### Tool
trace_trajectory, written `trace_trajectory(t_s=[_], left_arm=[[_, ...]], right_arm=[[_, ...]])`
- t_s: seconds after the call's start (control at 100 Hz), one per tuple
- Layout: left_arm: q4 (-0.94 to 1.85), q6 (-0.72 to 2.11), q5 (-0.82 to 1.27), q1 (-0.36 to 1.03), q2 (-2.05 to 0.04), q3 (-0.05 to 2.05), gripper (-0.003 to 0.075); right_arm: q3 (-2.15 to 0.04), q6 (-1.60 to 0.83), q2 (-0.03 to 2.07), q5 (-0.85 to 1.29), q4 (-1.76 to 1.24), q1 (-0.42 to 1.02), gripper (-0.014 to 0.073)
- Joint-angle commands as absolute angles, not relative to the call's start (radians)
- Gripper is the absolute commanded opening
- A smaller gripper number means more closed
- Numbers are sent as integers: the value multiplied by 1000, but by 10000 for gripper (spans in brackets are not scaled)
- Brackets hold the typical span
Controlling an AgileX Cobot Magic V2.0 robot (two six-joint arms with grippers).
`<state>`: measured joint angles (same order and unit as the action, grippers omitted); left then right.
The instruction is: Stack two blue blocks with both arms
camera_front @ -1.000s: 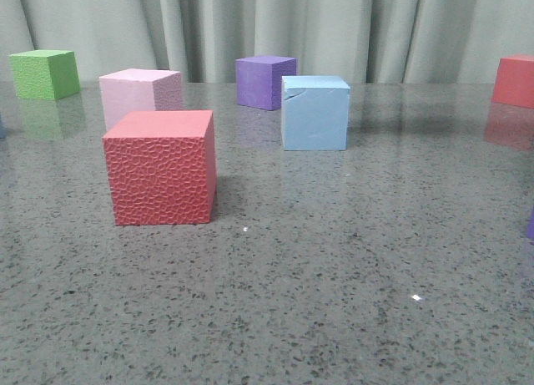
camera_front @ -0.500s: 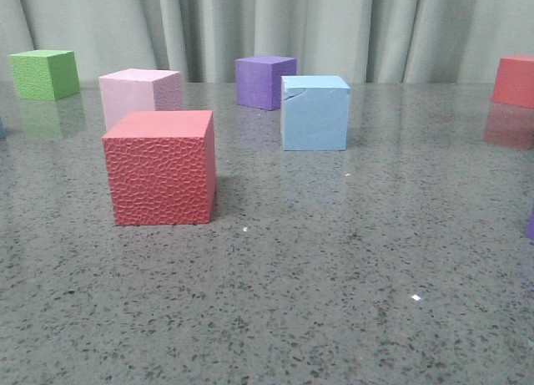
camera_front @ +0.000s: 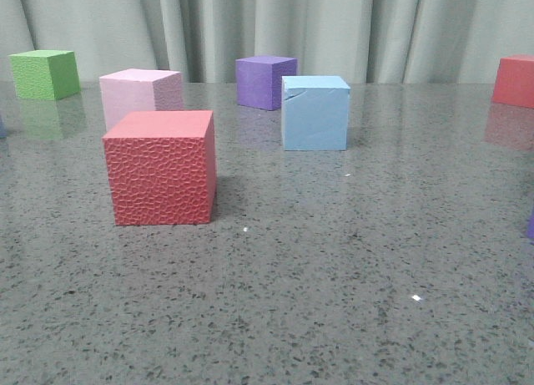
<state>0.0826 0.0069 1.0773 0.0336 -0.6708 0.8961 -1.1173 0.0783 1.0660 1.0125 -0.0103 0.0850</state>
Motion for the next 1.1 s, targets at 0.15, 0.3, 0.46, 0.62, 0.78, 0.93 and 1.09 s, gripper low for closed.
trace_trajectory(t_s=[0.15,0.3,0.46,0.62,0.78,0.93,1.09], left_arm=[[98,7,1021,42,-676,931,639],[98,7,1021,42,-676,931,639],[98,7,1021,42,-676,931,639],[98,7,1019,42,-676,931,639],[94,8,977,42,-678,935,639],[56,45,951,42,-721,977,639],[29,120,922,42,-831,1063,639]], right_arm=[[-1036,74,888,935,-12,80,647],[-1008,74,815,938,-10,80,647],[-1007,74,779,926,-10,80,647],[-1006,74,779,921,-10,80,647],[-1006,74,779,921,-11,80,647],[-1006,74,779,914,-21,81,647],[-1006,74,779,903,-32,83,647]])
